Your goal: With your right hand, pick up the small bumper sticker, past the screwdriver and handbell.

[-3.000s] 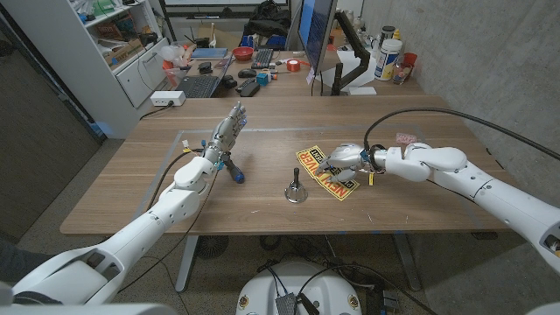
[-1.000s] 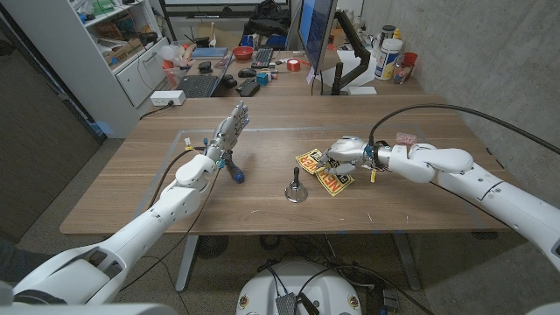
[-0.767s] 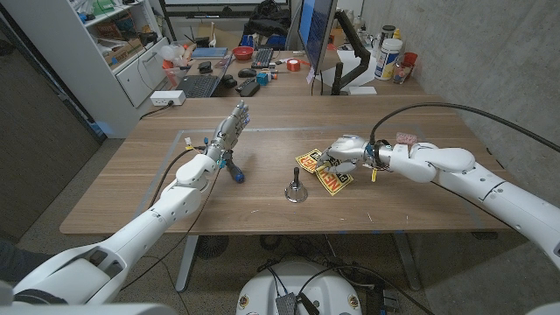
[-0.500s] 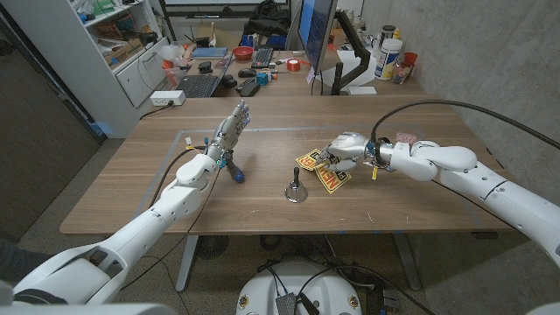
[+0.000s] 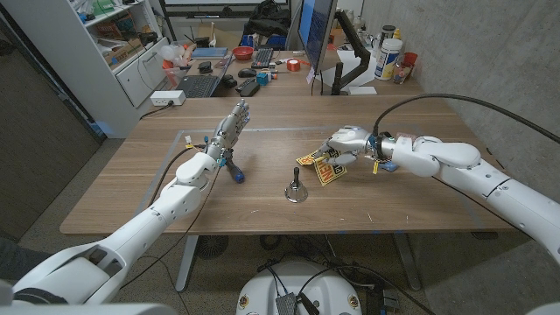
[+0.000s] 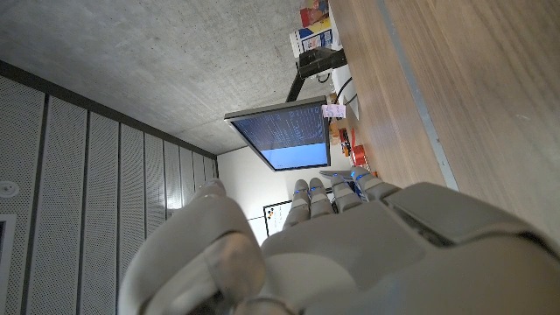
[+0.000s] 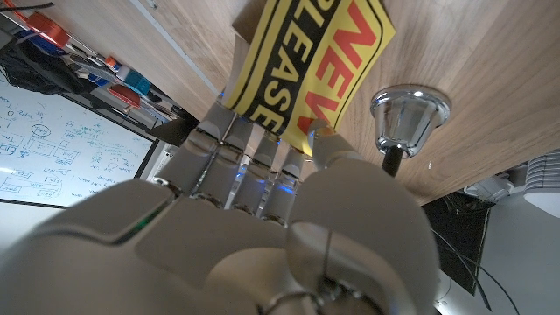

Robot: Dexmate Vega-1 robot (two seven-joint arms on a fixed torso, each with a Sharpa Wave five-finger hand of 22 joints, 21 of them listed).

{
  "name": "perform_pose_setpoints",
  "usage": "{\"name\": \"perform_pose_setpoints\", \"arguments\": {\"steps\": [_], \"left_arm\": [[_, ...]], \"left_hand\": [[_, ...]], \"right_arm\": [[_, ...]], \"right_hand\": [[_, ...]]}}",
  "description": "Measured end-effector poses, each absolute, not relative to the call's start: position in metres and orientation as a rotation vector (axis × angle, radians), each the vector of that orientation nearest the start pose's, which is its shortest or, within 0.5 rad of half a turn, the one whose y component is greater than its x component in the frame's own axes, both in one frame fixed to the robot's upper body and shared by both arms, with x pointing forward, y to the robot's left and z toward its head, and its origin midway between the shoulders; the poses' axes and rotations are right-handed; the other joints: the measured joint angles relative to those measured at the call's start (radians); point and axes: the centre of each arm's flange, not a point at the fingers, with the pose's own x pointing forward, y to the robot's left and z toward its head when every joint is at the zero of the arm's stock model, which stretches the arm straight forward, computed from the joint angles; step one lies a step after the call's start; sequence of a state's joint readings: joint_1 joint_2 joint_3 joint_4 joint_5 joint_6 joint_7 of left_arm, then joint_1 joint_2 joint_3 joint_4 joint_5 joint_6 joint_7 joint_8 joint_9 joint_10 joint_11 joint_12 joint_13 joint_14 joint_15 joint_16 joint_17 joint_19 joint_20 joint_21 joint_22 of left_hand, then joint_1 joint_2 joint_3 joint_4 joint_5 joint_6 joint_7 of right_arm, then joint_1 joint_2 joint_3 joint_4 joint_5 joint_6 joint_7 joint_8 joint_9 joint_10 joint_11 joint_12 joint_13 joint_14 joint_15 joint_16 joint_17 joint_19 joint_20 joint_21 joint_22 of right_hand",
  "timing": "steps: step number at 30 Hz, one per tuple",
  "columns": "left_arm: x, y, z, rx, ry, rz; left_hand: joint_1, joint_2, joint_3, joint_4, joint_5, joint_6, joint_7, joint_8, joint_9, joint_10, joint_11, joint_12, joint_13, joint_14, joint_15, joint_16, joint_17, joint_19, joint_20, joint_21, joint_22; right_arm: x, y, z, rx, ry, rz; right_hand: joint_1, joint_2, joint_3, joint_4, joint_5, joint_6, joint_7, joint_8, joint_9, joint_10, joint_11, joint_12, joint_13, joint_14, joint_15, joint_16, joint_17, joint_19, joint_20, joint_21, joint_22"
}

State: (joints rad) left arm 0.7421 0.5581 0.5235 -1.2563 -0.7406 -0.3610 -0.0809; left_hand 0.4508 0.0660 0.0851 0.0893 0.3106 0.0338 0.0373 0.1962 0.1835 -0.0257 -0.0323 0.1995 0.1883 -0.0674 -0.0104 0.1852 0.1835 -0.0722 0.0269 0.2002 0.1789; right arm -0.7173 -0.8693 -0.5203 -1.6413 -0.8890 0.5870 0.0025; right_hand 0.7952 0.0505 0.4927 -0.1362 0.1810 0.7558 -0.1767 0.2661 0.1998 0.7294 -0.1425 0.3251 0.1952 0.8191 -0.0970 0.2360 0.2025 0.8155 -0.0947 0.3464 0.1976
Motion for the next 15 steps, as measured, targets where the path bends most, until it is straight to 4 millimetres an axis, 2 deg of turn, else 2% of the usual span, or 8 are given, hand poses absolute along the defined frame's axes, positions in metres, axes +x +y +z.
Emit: {"name": "perform_pose_setpoints", "arguments": {"steps": [15], "left_arm": [[0.658, 0.265, -0.009, -0.014, -0.632, -0.323]], "left_hand": [[0.0, 0.0, -0.004, 0.005, 0.0, 0.0, 0.0, 0.0, 0.0, 0.0, 0.0, 0.0, 0.0, 0.0, 0.0, 0.0, 0.0, 0.0, 0.0, 0.0, 0.0]], "right_arm": [[0.558, -0.203, 0.023, -1.886, -1.1, 0.373]], "right_hand": [[-0.012, 0.012, 0.004, 0.004, 0.0, 0.006, -0.005, -0.004, 0.0, 0.001, 0.001, 0.0, 0.0, 0.001, -0.001, 0.0, 0.0, 0.0, 0.0, 0.0, 0.0]]}}
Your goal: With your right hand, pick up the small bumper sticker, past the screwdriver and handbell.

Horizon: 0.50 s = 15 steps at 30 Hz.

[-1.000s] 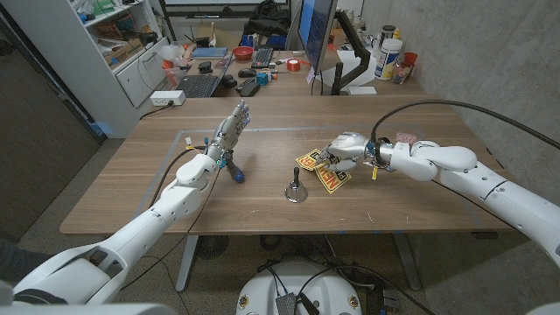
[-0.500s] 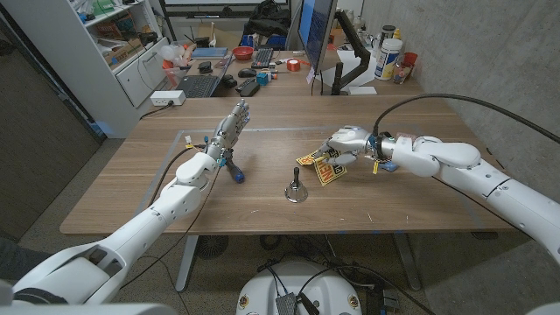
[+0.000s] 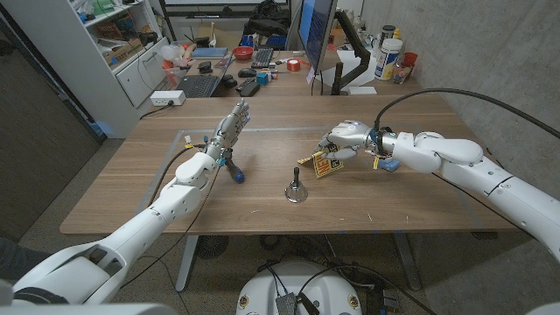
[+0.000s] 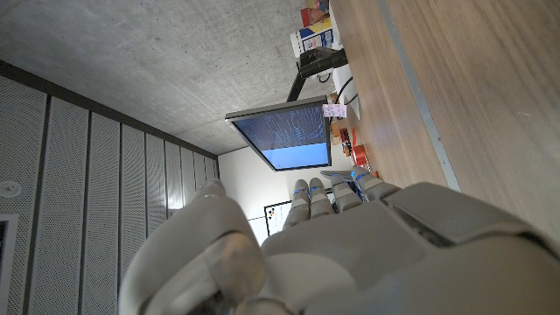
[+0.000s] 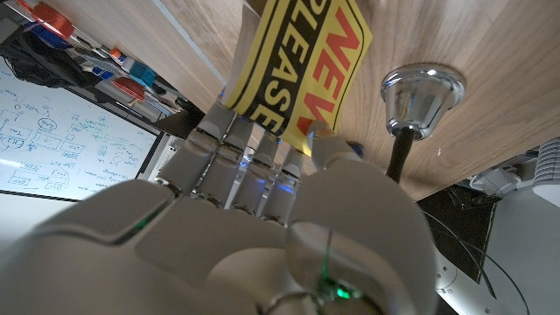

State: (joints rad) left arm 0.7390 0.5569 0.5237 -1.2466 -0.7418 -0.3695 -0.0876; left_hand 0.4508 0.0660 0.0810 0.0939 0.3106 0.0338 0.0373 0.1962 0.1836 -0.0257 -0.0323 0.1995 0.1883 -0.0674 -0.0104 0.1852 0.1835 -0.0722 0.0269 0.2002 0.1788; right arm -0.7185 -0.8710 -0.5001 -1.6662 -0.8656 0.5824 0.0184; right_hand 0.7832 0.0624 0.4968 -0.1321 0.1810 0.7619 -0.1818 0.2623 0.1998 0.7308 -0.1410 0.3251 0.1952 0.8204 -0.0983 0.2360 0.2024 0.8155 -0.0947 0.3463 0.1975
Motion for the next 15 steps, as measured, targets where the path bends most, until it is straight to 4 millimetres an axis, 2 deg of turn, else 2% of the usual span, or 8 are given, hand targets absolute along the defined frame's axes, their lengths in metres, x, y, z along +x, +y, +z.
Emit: {"name": "perform_pose_setpoints", "arguments": {"steps": [15], "left_arm": [[0.6583, 0.2651, -0.0063, -0.012, -0.637, -0.325]], "left_hand": [[0.0, 0.0, -0.003, -0.003, 0.0, 0.0, 0.0, 0.0, 0.0, 0.0, 0.0, 0.0, 0.0, 0.0, 0.0, 0.0, 0.0, 0.0, 0.0, 0.0, 0.0]], "right_arm": [[0.5511, -0.2012, 0.0326, -1.89, -1.12, 0.366]], "right_hand": [[0.0, 0.0, 0.0, 0.0, 0.0, 0.014, 0.014, 0.0, 0.0, 0.011, 0.0, 0.0, 0.0, 0.001, 0.0, 0.0, 0.0, 0.0, 0.0, 0.0, 0.0]]}}
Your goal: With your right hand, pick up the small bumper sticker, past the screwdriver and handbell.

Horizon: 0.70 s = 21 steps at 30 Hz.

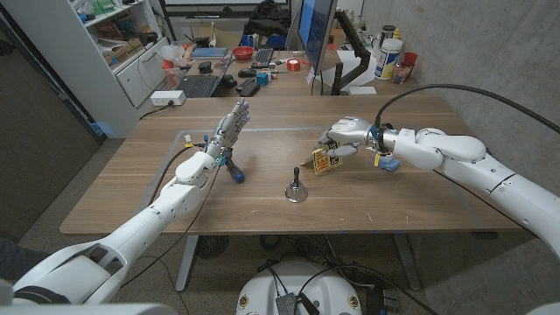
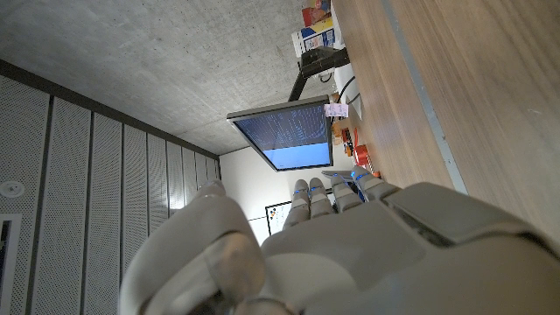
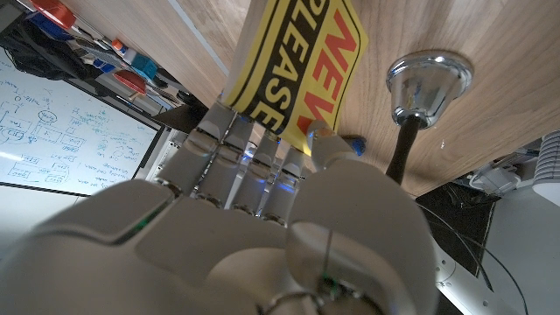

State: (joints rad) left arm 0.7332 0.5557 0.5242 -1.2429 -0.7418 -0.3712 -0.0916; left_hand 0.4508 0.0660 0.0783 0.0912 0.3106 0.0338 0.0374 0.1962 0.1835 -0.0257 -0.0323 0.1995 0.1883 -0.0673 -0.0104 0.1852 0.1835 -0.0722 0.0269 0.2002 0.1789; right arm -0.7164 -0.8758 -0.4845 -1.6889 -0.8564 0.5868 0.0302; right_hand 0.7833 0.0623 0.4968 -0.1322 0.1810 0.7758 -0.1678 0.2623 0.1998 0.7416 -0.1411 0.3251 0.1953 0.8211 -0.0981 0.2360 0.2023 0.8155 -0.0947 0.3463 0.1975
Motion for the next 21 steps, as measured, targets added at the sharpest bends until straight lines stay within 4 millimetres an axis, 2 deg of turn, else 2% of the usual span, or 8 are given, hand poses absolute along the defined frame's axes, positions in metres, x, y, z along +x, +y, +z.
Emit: {"name": "perform_pose_setpoints", "arguments": {"steps": [8, 14, 21], "left_arm": [[0.658, 0.265, -0.006, -0.011, -0.637, -0.325], [0.658, 0.265, -0.005, -0.01, -0.64, -0.323], [0.658, 0.264, -0.005, -0.009, -0.635, -0.323]], "left_hand": [[0.0, 0.0, 0.0, 0.0, 0.0, 0.0, 0.0, 0.0, 0.0, 0.0, 0.0, 0.0, 0.0, 0.0, 0.0, 0.0, 0.0, 0.0, 0.0, 0.0, 0.0], [0.004, 0.004, 0.0, 0.0, 0.0, 0.0, 0.0, 0.0, 0.0, 0.003, 0.003, 0.0, 0.0, 0.0, 0.0, 0.0, 0.0, -0.018, -0.018, 0.0, 0.0], [0.004, 0.004, 0.0, 0.0, 0.0, 0.0, 0.0, 0.0, 0.0, 0.004, 0.004, 0.0, 0.0, 0.0, 0.0, 0.0, 0.0, -0.021, -0.021, 0.0, 0.0]], "right_arm": [[0.547, -0.2, 0.038, -1.895, -1.133, 0.36], [0.543, -0.199, 0.043, -1.903, -1.145, 0.354], [0.538, -0.198, 0.047, -1.91, -1.156, 0.347]], "right_hand": [[0.0, 0.0, 0.0, 0.0, 0.0, 0.002, 0.002, -0.004, 0.0, 0.005, 0.005, 0.0, 0.0, 0.019, -0.002, 0.0, 0.0, 0.0, 0.0, 0.0, 0.0], [0.0, 0.0, 0.0, 0.0, 0.0, 0.001, 0.002, -0.004, 0.0, 0.007, 0.007, 0.0, 0.0, 0.021, -0.004, 0.0, 0.0, 0.0, 0.0, 0.0, 0.0], [0.0, 0.0, 0.0, 0.0, 0.004, 0.001, 0.002, -0.004, 0.0, 0.014, 0.0, 0.0, 0.0, 0.021, -0.004, 0.0, 0.0, 0.0, 0.0, 0.0, 0.0]]}}
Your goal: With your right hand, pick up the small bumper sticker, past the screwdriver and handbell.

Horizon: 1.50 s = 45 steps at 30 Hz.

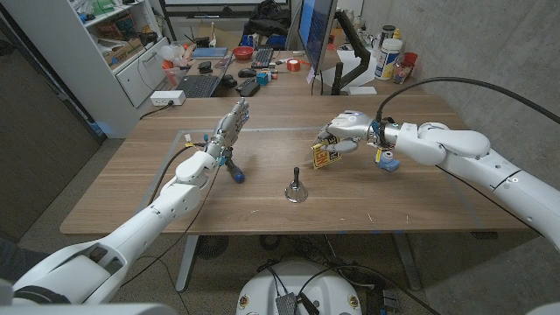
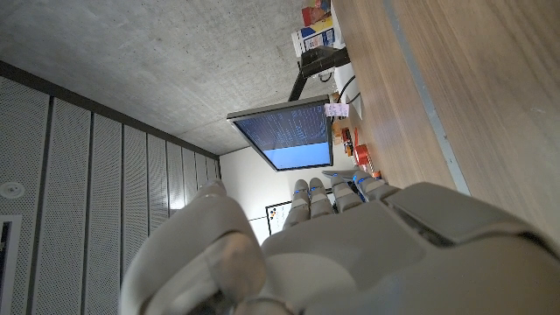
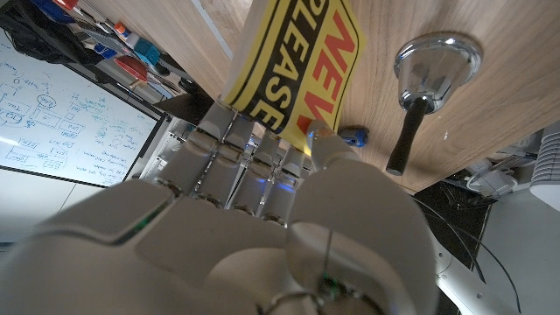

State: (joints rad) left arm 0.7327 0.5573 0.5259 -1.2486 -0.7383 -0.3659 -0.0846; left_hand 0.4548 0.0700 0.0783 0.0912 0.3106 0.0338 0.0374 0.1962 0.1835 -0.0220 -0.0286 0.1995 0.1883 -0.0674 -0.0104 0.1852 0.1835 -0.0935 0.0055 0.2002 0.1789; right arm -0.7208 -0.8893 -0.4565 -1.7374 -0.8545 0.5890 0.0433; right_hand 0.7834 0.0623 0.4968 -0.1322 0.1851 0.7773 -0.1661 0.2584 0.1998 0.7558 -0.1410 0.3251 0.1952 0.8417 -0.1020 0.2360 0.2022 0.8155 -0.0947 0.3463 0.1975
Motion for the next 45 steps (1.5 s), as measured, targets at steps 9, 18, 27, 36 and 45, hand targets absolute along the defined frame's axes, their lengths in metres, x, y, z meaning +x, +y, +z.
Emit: {"name": "perform_pose_setpoints", "arguments": {"steps": [9, 18, 27, 36, 45], "left_arm": [[0.659, 0.262, -0.006, -0.004, -0.627, -0.324], [0.658, 0.262, -0.003, 0.0, -0.627, -0.32], [0.657, 0.26, -0.004, 0.001, -0.627, -0.317], [0.656, 0.259, -0.004, 0.002, -0.626, -0.316], [0.657, 0.255, -0.003, -0.001, -0.626, -0.319]], "left_hand": [[0.0, 0.0, 0.0, 0.0, -0.004, 0.0, 0.0, 0.0, 0.0, 0.0, 0.0, 0.0, 0.0, 0.0, 0.0, 0.0, 0.0, 0.0, 0.0, 0.0, 0.0], [0.0, 0.0, -0.008, 0.0, -0.004, 0.0, 0.0, 0.0, 0.0, 0.0, 0.0, 0.0, 0.0, 0.0, 0.0, 0.0, 0.0, -0.005, 0.005, 0.0, 0.0], [0.0, 0.0, -0.008, 0.0, -0.004, 0.0, 0.0, 0.0, 0.0, 0.0, 0.0, 0.0, 0.0, 0.0, 0.0, 0.0, 0.0, -0.005, 0.005, 0.0, 0.0], [0.0, 0.0, -0.008, 0.0, -0.004, 0.0, 0.0, 0.0, 0.0, 0.0, 0.0, 0.0, 0.0, 0.0, 0.0, 0.0, 0.0, -0.005, 0.005, 0.0, 0.0], [0.0, 0.0, -0.008, 0.0, -0.004, 0.0, 0.0, 0.0, 0.0, 0.0, 0.0, 0.0, 0.0, -0.005, 0.005, 0.0, 0.0, -0.005, 0.005, 0.0, 0.0]], "right_arm": [[0.534, -0.198, 0.05, -1.919, -1.163, 0.345], [0.529, -0.198, 0.058, -1.911, -1.174, 0.344], [0.523, -0.2, 0.067, -1.907, -1.189, 0.329], [0.517, -0.203, 0.076, -1.911, -1.205, 0.31], [0.509, -0.206, 0.084, -1.92, -1.217, 0.288]], "right_hand": [[0.0, 0.0, 0.0, 0.0, 0.0, 0.0, 0.0, 0.0, 0.0, 0.002, 0.002, 0.0, 0.0, 0.005, -0.005, 0.0, 0.0, 0.0, 0.0, 0.0, 0.0], [0.0, 0.0, 0.0, 0.0, 0.0, 0.0, 0.0, -0.007, 0.0, 0.011, 0.0, 0.0, 0.0, 0.013, -0.005, 0.0, -0.001, 0.004, -0.004, 0.0, 0.0], [0.0, 0.0, 0.0, 0.0, 0.0, 0.004, 0.004, -0.007, 0.0, 0.028, 0.004, 0.0, 0.0, 0.024, -0.009, 0.0, -0.002, 0.004, -0.003, 0.0, 0.0], [0.0, 0.0, 0.0, 0.0, 0.0, 0.007, 0.007, -0.007, 0.0, 0.034, -0.002, 0.0, 0.0, 0.029, -0.011, 0.0, -0.002, 0.007, 0.0, 0.0, 0.0], [0.0, 0.0, 0.0, 0.0, 0.0, 0.007, 0.007, -0.011, 0.0, 0.044, -0.003, 0.0, 0.0, 0.039, -0.014, 0.0, -0.002, 0.013, -0.005, 0.0, -0.002]]}}
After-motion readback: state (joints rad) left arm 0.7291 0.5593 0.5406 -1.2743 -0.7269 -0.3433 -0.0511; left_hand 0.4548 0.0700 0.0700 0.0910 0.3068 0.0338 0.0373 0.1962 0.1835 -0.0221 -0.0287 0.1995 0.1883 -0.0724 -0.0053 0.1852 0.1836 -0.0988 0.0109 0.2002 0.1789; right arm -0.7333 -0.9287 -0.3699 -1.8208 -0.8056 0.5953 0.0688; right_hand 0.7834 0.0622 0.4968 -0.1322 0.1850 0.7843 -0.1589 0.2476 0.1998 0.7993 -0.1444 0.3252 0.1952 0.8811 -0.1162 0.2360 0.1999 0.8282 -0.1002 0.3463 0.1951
